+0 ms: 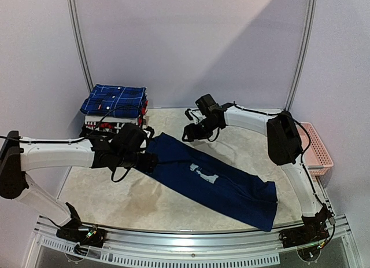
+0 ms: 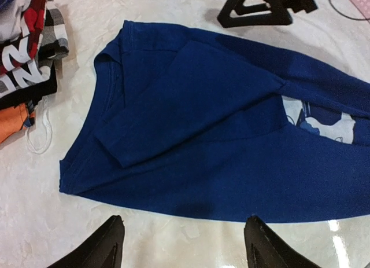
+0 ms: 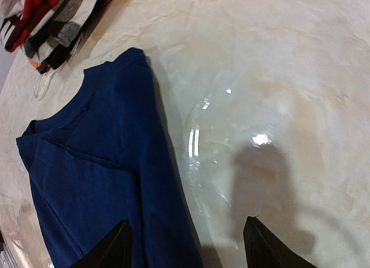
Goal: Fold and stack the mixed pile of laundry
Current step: Move the rectangle-folded T-shirt to the center of the board.
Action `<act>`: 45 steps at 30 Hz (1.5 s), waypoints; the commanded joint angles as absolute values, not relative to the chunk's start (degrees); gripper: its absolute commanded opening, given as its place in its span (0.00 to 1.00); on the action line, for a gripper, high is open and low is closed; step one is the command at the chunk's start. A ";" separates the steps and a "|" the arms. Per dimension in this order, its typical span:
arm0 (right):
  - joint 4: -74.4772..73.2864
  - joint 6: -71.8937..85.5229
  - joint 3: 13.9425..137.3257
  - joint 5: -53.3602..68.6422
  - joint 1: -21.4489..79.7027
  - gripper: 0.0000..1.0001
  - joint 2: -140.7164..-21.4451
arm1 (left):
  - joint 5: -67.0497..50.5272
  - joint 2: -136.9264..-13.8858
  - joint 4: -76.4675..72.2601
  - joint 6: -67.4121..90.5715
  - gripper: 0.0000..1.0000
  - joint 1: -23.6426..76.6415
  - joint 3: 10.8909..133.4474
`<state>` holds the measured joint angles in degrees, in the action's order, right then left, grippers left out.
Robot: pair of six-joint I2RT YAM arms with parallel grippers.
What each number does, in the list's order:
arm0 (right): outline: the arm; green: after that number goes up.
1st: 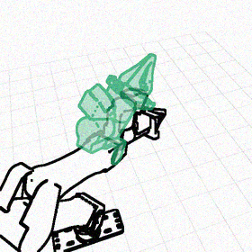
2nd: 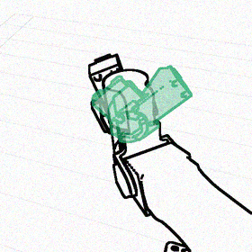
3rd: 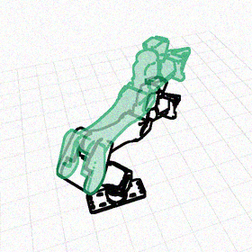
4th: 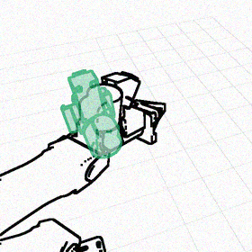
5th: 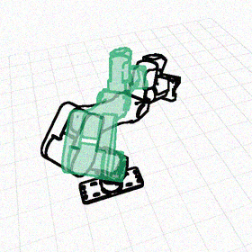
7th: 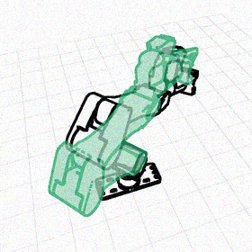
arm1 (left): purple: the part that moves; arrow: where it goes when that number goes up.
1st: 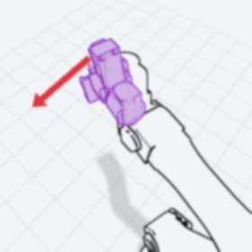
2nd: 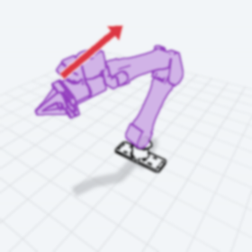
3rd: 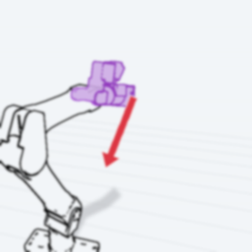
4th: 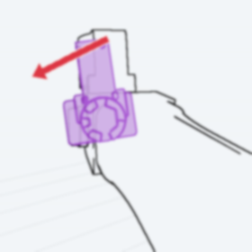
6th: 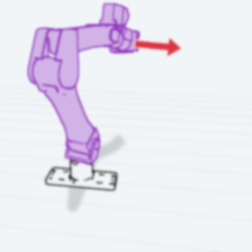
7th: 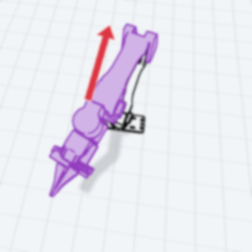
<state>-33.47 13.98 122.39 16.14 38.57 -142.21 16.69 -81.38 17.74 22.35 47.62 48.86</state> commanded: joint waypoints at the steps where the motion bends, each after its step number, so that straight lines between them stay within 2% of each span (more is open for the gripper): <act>1: -37.85 12.53 129.38 23.79 39.04 0.63 -149.87 | 20.05 -77.15 16.11 25.18 0.72 50.58 44.69; 6: -35.51 13.99 130.52 28.34 39.19 0.58 -153.05 | 21.66 -73.37 17.14 26.22 0.72 51.61 42.35; 9: -35.48 14.41 131.70 28.53 39.99 0.49 -154.37 | 22.09 -72.29 17.44 26.33 0.72 52.13 41.94; 15: -33.68 16.04 133.46 24.87 40.10 0.05 -156.52 | 22.67 -72.87 16.87 26.53 0.72 52.77 41.62; 16: -33.29 16.77 133.42 23.73 39.85 0.00 -156.47 | 22.68 -73.08 16.73 26.54 0.72 52.93 41.51; 24: -32.10 26.28 133.33 15.53 33.44 0.00 -153.60 | 22.39 -78.12 16.13 26.54 0.72 54.77 44.20; 34: -32.14 42.14 132.52 9.24 17.89 0.00 -152.72 | 19.09 -90.89 13.98 26.40 0.72 59.94 53.28; 45: -22.43 50.85 112.21 4.99 14.62 0.00 -144.17 | 12.07 -104.23 10.15 29.35 0.73 70.29 62.99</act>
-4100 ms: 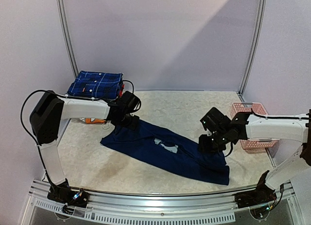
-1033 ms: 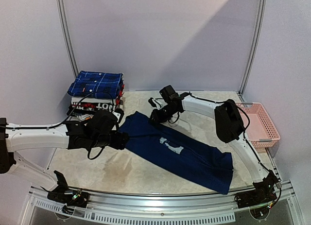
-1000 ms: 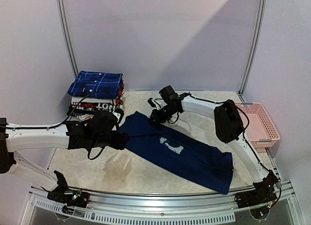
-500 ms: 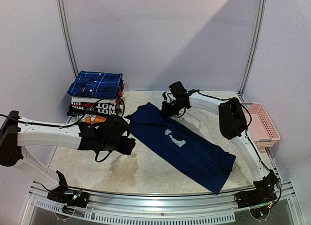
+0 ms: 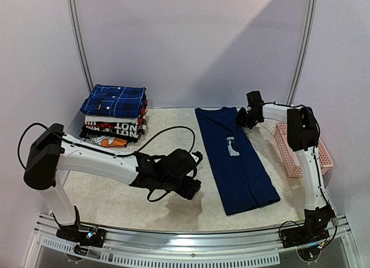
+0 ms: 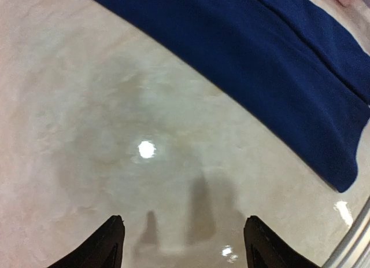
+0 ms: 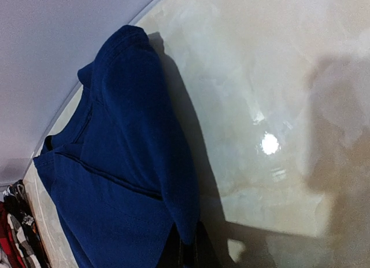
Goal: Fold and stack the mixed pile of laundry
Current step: Move the rectangle-folded T-shirt to the center of the board.
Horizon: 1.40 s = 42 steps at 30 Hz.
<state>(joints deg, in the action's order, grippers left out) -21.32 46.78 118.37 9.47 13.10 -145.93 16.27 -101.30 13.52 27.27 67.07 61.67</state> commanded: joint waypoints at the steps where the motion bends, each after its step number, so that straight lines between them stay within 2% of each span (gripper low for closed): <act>1: -21.74 51.85 110.49 4.39 14.69 0.00 -143.45 | 11.17 -104.79 9.14 29.82 0.73 70.91 63.09; 7: -17.13 55.15 101.35 1.90 14.72 0.00 -138.52 | 6.74 -107.95 4.02 32.35 0.73 73.81 63.84; 16: -17.86 52.32 102.23 2.23 13.70 0.00 -138.66 | 6.72 -113.71 3.34 35.28 0.72 76.19 69.76; 28: -16.01 46.56 105.73 6.76 13.12 0.00 -142.44 | 5.95 -120.99 5.52 37.47 0.65 77.08 76.72; 35: -15.52 46.67 105.91 7.64 13.05 0.00 -143.16 | 5.03 -123.59 6.98 38.06 0.57 77.91 79.51; 39: -15.50 46.71 105.83 7.73 13.04 0.00 -143.41 | 4.59 -125.09 7.03 38.42 0.46 78.39 80.59; 42: -15.56 46.64 105.57 7.86 13.04 0.00 -143.35 | 4.98 -125.27 6.73 38.59 0.22 78.40 80.22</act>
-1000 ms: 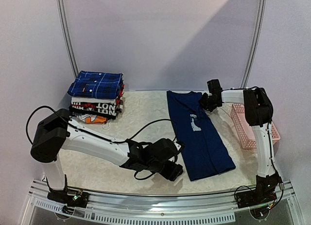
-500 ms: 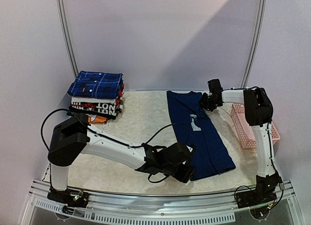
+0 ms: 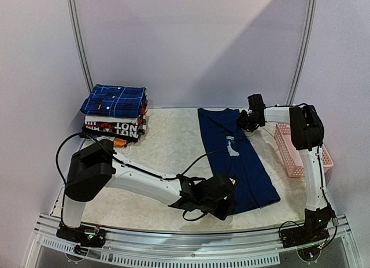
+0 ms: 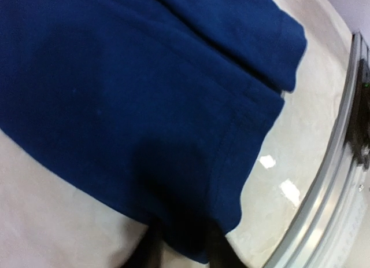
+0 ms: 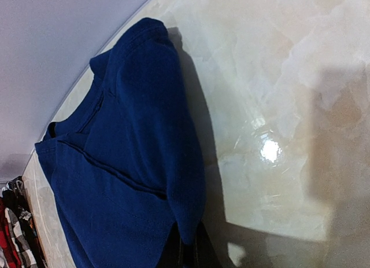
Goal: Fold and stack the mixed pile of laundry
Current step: Move the rectangle-folded T-shirt to the center of the board.
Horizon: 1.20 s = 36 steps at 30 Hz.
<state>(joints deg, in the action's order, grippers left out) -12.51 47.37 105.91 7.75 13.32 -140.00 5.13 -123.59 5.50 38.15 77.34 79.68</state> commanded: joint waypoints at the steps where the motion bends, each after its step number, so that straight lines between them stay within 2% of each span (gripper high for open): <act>1: -15.52 46.53 105.45 7.79 13.06 0.00 -143.42 | 5.38 -125.18 6.94 38.52 0.14 78.40 80.05; 3: -15.68 46.51 105.32 7.74 13.10 0.00 -143.29 | 6.18 -124.67 6.83 38.38 0.02 78.40 79.02; 4: -15.82 46.51 105.30 7.80 13.03 0.00 -143.27 | 6.56 -124.13 6.85 38.26 0.00 78.40 78.29; 23: -12.79 49.01 98.73 11.10 15.28 0.01 -140.26 | 12.25 -106.35 5.91 39.41 0.00 77.21 53.93; 25: -13.48 49.04 98.51 11.01 15.25 0.08 -139.97 | 11.72 -106.12 4.61 39.63 0.00 77.17 53.10; 27: -13.76 48.76 98.12 11.62 15.27 0.21 -139.55 | 11.06 -106.02 3.17 39.66 0.00 77.25 52.52; 28: -14.07 48.53 97.89 11.87 15.29 0.34 -139.22 | 10.69 -105.93 2.42 39.66 0.00 77.26 52.21; 31: -16.05 46.55 97.24 12.64 15.29 0.58 -137.17 | 10.26 -105.66 0.98 39.36 0.04 77.34 51.77; 36: -19.70 41.86 91.26 9.88 15.30 0.74 -128.48 | 9.33 -105.57 -3.14 38.35 0.25 77.67 51.51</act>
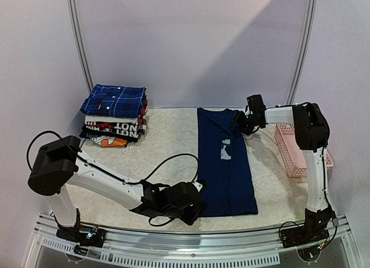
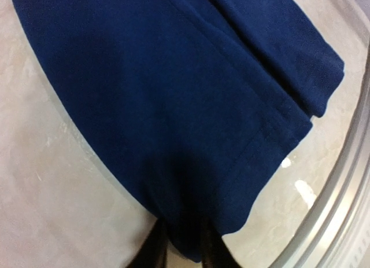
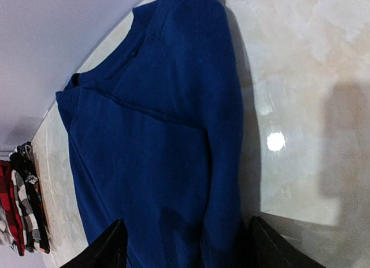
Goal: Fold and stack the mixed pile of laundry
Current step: Move the rectangle-folded T-shirt to the center of the board.
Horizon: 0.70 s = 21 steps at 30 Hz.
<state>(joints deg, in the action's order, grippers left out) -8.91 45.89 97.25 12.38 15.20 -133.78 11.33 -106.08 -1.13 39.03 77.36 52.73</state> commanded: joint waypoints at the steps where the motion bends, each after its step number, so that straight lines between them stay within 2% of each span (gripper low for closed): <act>1: -20.55 40.67 89.31 9.42 15.29 0.76 -125.30 | 9.28 -105.58 -3.49 38.13 0.29 77.69 51.46; 4: -22.69 38.57 81.92 8.37 15.53 0.80 -117.44 | 9.34 -105.58 -4.47 37.81 0.36 77.77 50.98; 13: -20.28 40.73 50.89 9.63 23.33 0.77 -94.47 | 10.17 -103.77 -8.44 37.88 0.46 77.96 47.55; 21: -21.94 47.00 35.07 10.48 31.00 0.72 -79.42 | 10.26 -100.66 -8.18 37.36 0.64 78.13 45.76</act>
<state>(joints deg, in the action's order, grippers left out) -20.64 43.57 40.27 10.02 29.61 -84.18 9.85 -102.83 -8.95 37.80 77.52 46.68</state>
